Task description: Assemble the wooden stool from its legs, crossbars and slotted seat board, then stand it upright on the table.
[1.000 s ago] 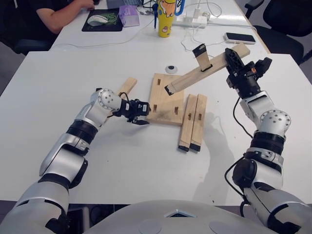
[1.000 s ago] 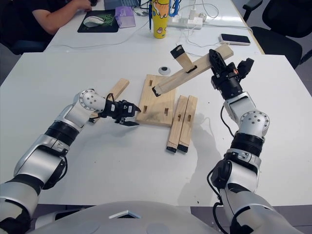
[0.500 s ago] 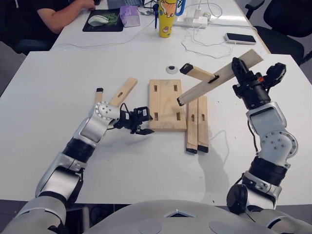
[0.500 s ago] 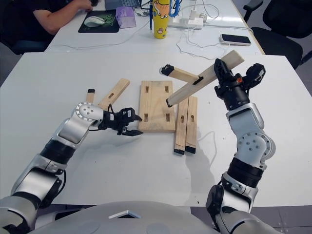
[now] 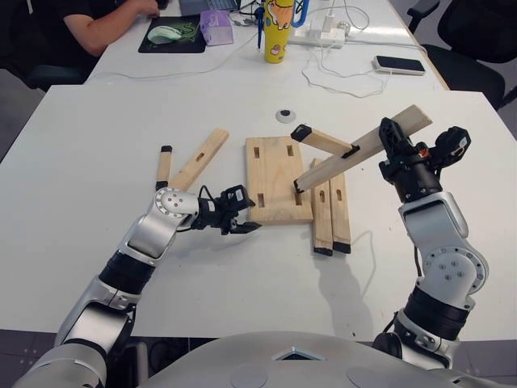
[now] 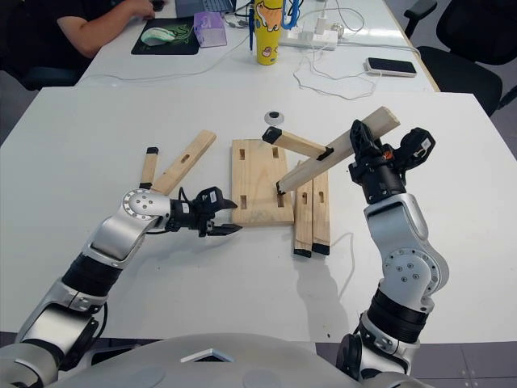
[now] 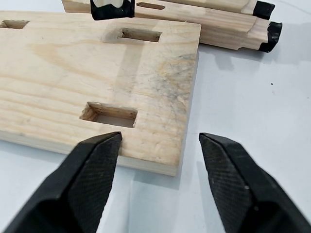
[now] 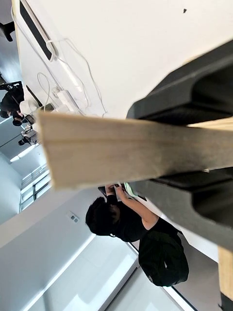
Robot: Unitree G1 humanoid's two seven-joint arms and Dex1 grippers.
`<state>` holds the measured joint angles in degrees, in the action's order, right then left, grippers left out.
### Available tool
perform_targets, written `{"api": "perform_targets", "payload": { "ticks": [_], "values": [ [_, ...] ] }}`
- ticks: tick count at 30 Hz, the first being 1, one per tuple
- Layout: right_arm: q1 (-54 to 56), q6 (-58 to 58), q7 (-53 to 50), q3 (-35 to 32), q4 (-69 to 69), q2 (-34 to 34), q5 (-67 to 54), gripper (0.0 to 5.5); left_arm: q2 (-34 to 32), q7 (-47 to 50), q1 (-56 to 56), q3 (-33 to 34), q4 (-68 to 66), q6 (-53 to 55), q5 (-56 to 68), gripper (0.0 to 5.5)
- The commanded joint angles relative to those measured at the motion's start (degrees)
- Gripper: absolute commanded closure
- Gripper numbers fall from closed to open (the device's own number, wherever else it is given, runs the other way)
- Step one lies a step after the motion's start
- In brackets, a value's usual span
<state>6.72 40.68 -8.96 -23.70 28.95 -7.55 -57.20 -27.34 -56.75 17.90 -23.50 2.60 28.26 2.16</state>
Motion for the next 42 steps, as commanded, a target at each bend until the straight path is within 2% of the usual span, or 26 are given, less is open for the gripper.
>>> {"api": "perform_targets", "payload": {
  "ticks": [1,18,25,32,42],
  "values": [
    [-0.6,1.1,-0.2,0.6,-0.4,-1.0,-2.0,4.47,-2.1,0.1,-4.9,-3.2,-4.1,5.2,-1.5,2.55],
    [-5.1,2.4,0.2,1.4,2.5,-6.1,-2.8,4.47,-2.8,2.6,-5.4,-2.2,-4.1,5.8,0.3,2.55],
    [-8.3,0.1,0.0,4.9,3.5,-4.4,-0.2,4.47,-3.1,2.6,-4.1,-2.3,-4.2,6.2,1.0,2.55],
    [-7.0,-5.2,-1.7,9.4,1.6,-0.5,6.3,4.47,-3.2,2.1,-2.9,-3.1,-4.7,6.2,1.3,2.55],
    [-4.6,-7.6,-3.3,10.3,-0.9,2.1,9.1,4.47,-3.3,1.4,-1.6,-4.1,-5.8,5.8,0.9,2.55]
  ]
}}
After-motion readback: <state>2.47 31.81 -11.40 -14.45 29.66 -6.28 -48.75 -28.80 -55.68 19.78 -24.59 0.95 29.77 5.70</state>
